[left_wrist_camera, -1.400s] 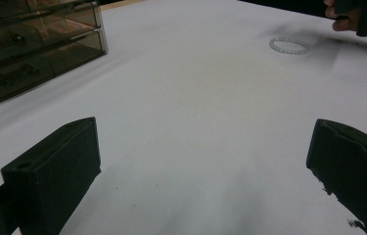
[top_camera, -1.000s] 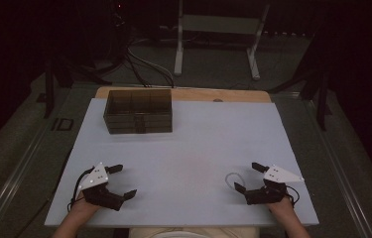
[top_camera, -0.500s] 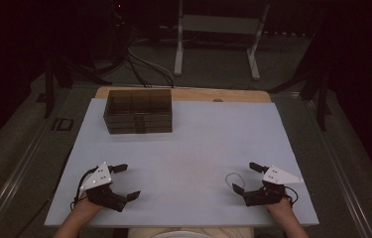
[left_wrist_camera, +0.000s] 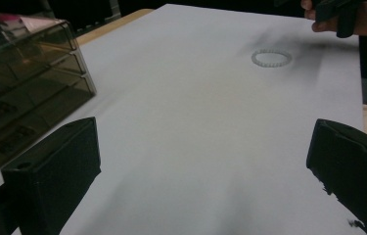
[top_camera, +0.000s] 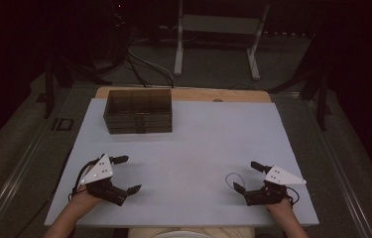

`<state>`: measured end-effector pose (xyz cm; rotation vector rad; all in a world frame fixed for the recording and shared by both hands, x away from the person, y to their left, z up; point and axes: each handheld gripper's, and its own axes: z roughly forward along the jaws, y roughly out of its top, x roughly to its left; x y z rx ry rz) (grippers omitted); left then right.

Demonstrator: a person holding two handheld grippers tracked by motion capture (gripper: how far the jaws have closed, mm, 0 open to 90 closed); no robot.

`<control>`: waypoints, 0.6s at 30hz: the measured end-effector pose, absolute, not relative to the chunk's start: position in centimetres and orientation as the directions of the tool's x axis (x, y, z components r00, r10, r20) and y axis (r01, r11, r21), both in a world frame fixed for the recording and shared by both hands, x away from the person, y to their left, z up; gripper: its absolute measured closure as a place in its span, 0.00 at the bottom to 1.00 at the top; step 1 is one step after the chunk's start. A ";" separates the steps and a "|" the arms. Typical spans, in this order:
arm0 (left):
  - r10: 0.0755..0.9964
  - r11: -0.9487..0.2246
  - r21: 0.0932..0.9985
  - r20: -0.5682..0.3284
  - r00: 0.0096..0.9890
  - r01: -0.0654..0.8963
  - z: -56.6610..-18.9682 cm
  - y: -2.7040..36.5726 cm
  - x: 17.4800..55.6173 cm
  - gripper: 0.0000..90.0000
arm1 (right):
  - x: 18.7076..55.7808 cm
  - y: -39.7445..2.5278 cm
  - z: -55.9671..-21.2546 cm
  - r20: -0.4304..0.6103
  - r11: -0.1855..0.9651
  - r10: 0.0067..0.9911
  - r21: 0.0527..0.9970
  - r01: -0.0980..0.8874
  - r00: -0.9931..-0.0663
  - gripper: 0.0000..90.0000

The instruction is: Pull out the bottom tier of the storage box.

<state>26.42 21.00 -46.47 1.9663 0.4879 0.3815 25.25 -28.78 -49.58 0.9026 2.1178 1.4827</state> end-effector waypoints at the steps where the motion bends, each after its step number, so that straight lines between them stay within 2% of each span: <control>1: 0.496 -0.397 0.903 0.059 0.866 0.166 -46.3 21.0 26.6 0.01 | 25.2 -28.8 -49.6 0.043 0.225 0.700 0.934 0.277 -0.713 0.00; 18: 0.506 -0.481 0.869 0.168 0.846 0.115 -44.2 21.2 28.4 0.01 | 25.2 -28.9 -49.5 0.051 0.215 0.694 0.938 0.273 -0.718 0.00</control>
